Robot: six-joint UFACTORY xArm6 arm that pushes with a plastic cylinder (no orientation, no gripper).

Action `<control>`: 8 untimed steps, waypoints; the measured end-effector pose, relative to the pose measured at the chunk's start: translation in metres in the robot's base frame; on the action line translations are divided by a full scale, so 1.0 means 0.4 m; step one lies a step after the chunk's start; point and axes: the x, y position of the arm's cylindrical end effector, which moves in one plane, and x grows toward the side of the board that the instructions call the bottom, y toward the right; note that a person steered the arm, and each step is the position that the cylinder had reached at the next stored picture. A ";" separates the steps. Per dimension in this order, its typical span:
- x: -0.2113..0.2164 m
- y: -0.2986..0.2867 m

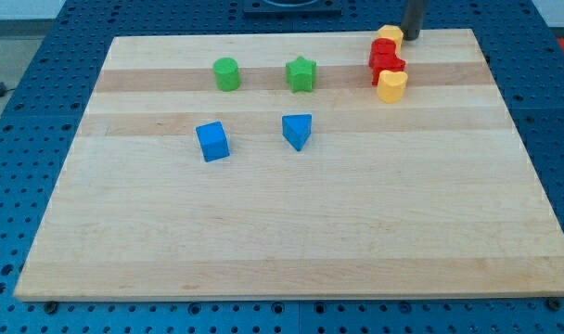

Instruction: Slightly move the yellow heart to the left

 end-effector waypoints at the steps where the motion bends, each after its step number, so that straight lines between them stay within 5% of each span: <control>1: 0.000 -0.039; 4: 0.001 0.006; 8: 0.158 0.089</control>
